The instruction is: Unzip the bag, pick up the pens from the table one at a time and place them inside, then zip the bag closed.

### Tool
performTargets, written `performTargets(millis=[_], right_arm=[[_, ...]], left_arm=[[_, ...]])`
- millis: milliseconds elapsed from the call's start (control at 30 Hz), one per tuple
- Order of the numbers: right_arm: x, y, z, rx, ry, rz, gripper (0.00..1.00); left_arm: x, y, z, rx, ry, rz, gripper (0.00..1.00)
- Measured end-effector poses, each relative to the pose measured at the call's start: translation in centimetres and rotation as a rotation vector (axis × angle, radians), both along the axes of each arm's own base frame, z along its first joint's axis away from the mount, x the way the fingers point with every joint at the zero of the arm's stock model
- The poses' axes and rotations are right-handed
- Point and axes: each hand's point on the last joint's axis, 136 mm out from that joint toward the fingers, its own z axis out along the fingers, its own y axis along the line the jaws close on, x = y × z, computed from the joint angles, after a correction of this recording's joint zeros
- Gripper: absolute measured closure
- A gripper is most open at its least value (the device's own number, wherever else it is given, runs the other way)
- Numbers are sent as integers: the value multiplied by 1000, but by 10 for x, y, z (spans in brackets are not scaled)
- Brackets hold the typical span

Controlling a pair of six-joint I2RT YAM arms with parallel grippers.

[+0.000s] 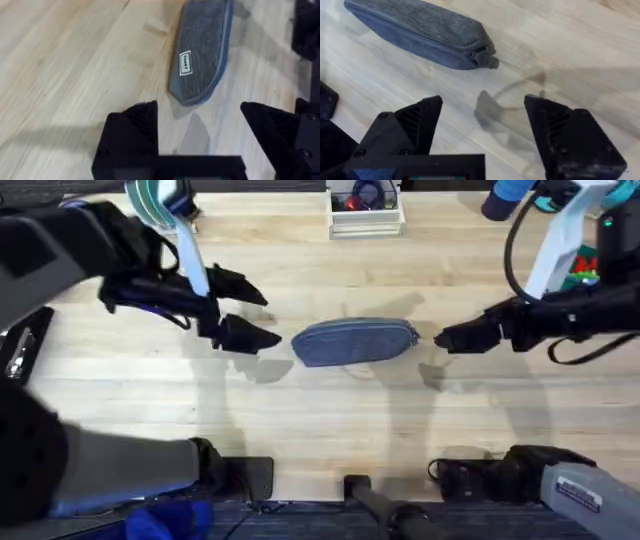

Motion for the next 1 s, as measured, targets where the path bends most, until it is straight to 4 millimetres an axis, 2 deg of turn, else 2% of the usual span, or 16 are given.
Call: performTargets(millis=[167,400,433,567,600,633,1000], right_arm=[[-6,-2,12,4,-16,-65,4],[-25,-1,24,22,-4,-128,4],[-35,-1,35,21,-7,-138,4],[-44,0,57,22,-48,-143,3],[-51,1,73,21,-76,-144,3],[-90,-1,87,-8,25,-157,3],[-97,-2,86,-18,55,-161,4]], left_arm=[[-4,10,28,109,-24,101,2],[-36,15,59,217,-45,202,2],[-53,15,71,246,-57,243,4],[-75,13,82,260,-57,298,4],[-91,11,90,261,-68,336,4],[-125,3,108,247,-141,423,5],[-130,2,113,240,-168,448,6]])
